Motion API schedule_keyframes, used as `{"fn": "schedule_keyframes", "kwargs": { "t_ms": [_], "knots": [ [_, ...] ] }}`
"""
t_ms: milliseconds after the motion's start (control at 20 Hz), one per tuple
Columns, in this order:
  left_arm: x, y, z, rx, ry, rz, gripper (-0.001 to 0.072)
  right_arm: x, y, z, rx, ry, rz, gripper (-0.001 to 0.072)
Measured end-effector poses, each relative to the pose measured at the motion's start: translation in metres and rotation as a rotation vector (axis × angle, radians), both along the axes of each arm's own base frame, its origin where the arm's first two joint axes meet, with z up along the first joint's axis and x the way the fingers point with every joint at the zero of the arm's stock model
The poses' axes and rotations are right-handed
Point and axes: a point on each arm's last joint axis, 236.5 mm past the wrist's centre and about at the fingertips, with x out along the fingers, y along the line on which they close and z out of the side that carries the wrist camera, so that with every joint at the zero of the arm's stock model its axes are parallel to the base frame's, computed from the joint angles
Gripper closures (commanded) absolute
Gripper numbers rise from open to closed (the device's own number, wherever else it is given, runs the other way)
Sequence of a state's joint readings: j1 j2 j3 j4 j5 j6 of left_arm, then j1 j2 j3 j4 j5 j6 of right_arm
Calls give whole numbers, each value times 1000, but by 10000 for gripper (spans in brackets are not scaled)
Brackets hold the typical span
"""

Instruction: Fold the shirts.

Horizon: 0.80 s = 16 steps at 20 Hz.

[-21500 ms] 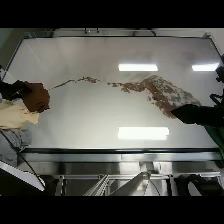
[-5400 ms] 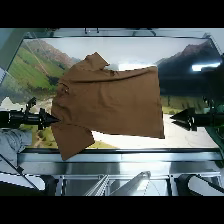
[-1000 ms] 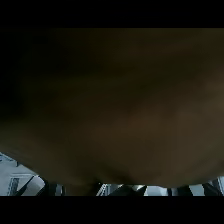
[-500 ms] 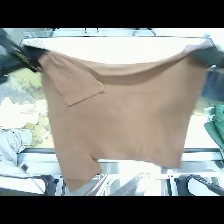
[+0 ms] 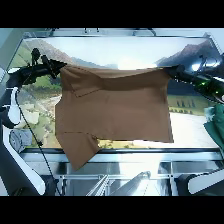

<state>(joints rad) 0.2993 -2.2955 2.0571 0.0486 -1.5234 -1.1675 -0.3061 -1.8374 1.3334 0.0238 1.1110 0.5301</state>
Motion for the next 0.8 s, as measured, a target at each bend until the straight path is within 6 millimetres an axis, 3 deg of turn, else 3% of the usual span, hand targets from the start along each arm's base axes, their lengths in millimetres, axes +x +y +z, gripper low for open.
{"fn": "schedule_keyframes", "kwargs": {
  "t_ms": [100, 250, 450, 600, 800],
  "knots": [
    [-8, 2, -11, -3, 40, -24, 690, -10, 4, -9, 8, 37, 64, 698],
    [-37, 10, -42, 47, 148, -99, 689, -37, 5, -38, -37, 154, 160, 698],
    [-75, 28, -81, 137, 323, -177, 689, -72, -10, -78, -108, 323, 221, 698],
    [-91, 39, -100, 184, 407, -196, 689, -85, -25, -91, -128, 390, 218, 698],
    [-101, 40, -118, 254, 455, -217, 689, -93, -27, -102, -142, 433, 229, 697]
  ]
}}
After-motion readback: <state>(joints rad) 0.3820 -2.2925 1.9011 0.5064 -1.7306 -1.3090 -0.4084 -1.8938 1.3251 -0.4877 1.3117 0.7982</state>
